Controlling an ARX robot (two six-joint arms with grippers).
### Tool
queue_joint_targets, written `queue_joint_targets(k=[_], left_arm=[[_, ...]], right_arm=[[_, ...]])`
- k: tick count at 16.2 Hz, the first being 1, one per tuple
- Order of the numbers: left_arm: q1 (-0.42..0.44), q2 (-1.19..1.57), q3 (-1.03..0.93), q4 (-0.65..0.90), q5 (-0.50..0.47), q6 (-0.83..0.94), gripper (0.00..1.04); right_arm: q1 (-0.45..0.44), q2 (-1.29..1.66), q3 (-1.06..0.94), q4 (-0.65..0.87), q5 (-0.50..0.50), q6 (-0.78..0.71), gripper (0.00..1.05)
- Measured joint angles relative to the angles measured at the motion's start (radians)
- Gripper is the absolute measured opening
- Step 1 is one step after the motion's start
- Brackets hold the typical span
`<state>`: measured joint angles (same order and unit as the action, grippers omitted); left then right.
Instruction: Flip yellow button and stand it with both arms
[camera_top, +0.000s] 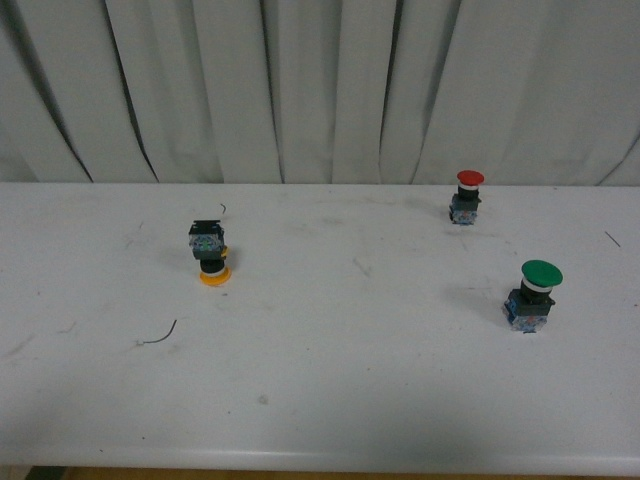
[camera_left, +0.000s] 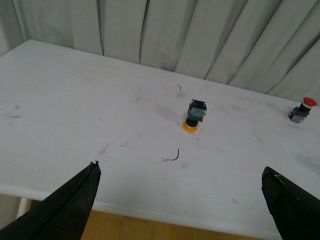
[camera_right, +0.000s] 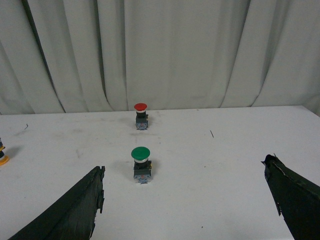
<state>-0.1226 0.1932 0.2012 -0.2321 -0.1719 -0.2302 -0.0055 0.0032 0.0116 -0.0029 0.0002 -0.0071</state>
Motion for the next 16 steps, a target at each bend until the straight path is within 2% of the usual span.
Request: queue_joint_targets(k=[2, 3, 5, 8, 10, 12, 16], left_arm=[[0.092, 0.167, 0.000, 0.184, 0.087, 0.002, 0.98], [0.120, 0.289, 0.000, 0.293, 0.098, 0.010, 0.98], [0.120, 0.599, 0.052, 0.554, 0.131, 0.034, 0.98], [0.076, 1.013, 0.250, 0.772, 0.142, 0.055, 0.98], [0.031, 1.263, 0.410, 0.771, 0.137, 0.075, 0.98], [-0.004, 1.525, 0.610, 0.702, 0.127, 0.084, 0.98], [-0.021, 1.732, 0.843, 0.611, 0.132, 0.100, 0.98]], right_arm=[[0.000, 0.000, 0.000, 0.000, 0.000, 0.000, 0.98], [0.000, 0.000, 0.000, 0.000, 0.000, 0.000, 0.98], [0.000, 0.000, 0.000, 0.000, 0.000, 0.000, 0.98], [0.000, 0.000, 0.000, 0.000, 0.000, 0.000, 0.98], [0.000, 0.000, 0.000, 0.000, 0.000, 0.000, 0.98], [0.000, 0.000, 0.000, 0.000, 0.000, 0.000, 0.98], [0.000, 0.000, 0.000, 0.000, 0.000, 0.000, 0.98]])
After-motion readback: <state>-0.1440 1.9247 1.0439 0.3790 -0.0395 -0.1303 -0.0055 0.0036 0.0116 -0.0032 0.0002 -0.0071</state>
